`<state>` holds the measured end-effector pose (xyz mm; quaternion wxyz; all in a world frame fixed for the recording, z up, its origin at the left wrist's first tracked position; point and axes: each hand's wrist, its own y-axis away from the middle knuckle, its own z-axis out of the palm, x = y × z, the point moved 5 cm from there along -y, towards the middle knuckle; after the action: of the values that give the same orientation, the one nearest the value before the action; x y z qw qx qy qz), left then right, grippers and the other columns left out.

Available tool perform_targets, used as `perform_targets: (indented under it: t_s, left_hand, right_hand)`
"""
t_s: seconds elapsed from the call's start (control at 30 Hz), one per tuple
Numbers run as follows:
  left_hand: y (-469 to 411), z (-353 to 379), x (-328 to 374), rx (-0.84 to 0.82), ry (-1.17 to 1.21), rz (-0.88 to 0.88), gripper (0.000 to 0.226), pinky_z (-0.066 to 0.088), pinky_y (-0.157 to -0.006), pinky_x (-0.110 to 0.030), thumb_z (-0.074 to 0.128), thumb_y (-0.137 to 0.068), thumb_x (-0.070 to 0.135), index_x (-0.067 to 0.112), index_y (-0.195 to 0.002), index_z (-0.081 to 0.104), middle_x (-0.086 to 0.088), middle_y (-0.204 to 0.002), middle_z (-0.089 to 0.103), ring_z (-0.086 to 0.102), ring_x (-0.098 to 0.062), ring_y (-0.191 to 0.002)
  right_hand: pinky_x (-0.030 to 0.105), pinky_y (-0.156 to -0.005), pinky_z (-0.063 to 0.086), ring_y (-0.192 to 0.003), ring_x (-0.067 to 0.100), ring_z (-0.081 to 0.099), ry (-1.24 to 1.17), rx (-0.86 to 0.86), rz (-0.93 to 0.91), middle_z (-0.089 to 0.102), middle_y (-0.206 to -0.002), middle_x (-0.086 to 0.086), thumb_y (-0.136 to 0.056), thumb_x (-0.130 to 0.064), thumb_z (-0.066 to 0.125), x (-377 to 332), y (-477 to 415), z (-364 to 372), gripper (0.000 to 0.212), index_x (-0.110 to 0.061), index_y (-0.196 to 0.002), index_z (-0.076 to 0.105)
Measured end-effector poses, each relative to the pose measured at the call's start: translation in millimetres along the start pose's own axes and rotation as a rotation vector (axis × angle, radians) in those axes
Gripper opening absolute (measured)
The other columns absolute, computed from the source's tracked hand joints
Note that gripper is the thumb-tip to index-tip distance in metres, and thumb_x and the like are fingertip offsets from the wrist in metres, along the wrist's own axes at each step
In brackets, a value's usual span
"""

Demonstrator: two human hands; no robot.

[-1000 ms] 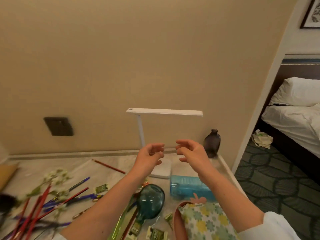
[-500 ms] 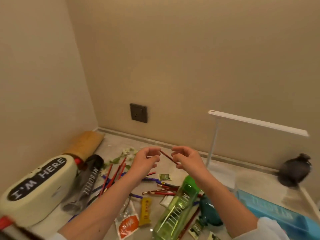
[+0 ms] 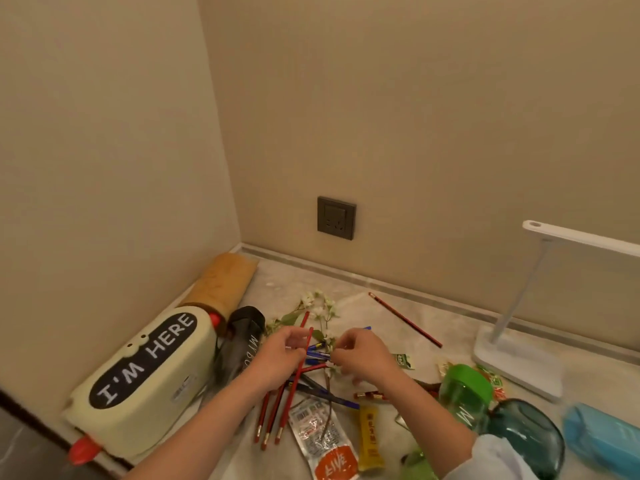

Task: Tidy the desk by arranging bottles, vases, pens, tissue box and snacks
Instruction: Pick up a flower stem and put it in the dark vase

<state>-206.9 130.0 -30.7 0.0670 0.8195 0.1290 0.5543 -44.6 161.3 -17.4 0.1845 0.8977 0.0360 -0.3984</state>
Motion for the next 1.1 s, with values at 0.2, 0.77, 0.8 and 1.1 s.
perform_targets:
  t_s: [0.2, 0.77, 0.8, 1.1]
  left_hand:
    - [-11, 14, -17, -0.079, 0.06, -0.023, 0.034, 0.053, -0.09, -0.032, 0.05, -0.092, -0.003, 0.021, -0.115, 0.055, -0.002, -0.114, 0.062, 0.062, -0.016, -0.104]
    - [-13, 12, 11, -0.092, 0.127, 0.056, 0.023, 0.054, -0.064, -0.02, 0.05, -0.097, 0.014, 0.015, -0.12, 0.054, 0.0, -0.102, 0.062, 0.066, -0.015, -0.091]
    - [-13, 11, 16, -0.088, 0.123, 0.069, 0.023, 0.053, -0.061, -0.019, 0.05, -0.097, 0.016, 0.015, -0.12, 0.054, -0.001, -0.101, 0.063, 0.066, -0.014, -0.088]
    - [-3, 8, 71, -0.048, 0.122, 0.204, 0.028, 0.051, -0.064, -0.018, 0.049, -0.098, 0.024, 0.023, -0.126, 0.052, 0.002, -0.118, 0.058, 0.064, -0.009, -0.087]
  right_hand:
    - [0.03, -0.063, 0.047, -0.076, 0.015, 0.06, 0.428, 0.057, 0.036, 0.065, -0.085, -0.005, -0.069, -0.045, 0.071, 8, 0, 23, 0.031, -0.023, -0.086, 0.057]
    - [0.032, -0.057, 0.052, -0.069, 0.017, 0.062, -0.403, 0.252, 0.006, 0.066, -0.085, 0.009, -0.076, 0.004, 0.061, 0, 4, -9, 0.035, -0.02, -0.1, 0.052]
    - [0.029, -0.055, 0.052, -0.07, 0.017, 0.062, -0.431, 0.271, -0.013, 0.066, -0.086, 0.008, -0.077, 0.005, 0.06, -4, 6, -13, 0.037, -0.02, -0.102, 0.052]
    - [0.036, -0.064, 0.06, -0.079, 0.019, 0.065, -0.538, 0.466, -0.202, 0.066, -0.089, 0.008, -0.08, 0.007, 0.062, -38, 23, -58, 0.044, -0.025, -0.109, 0.058]
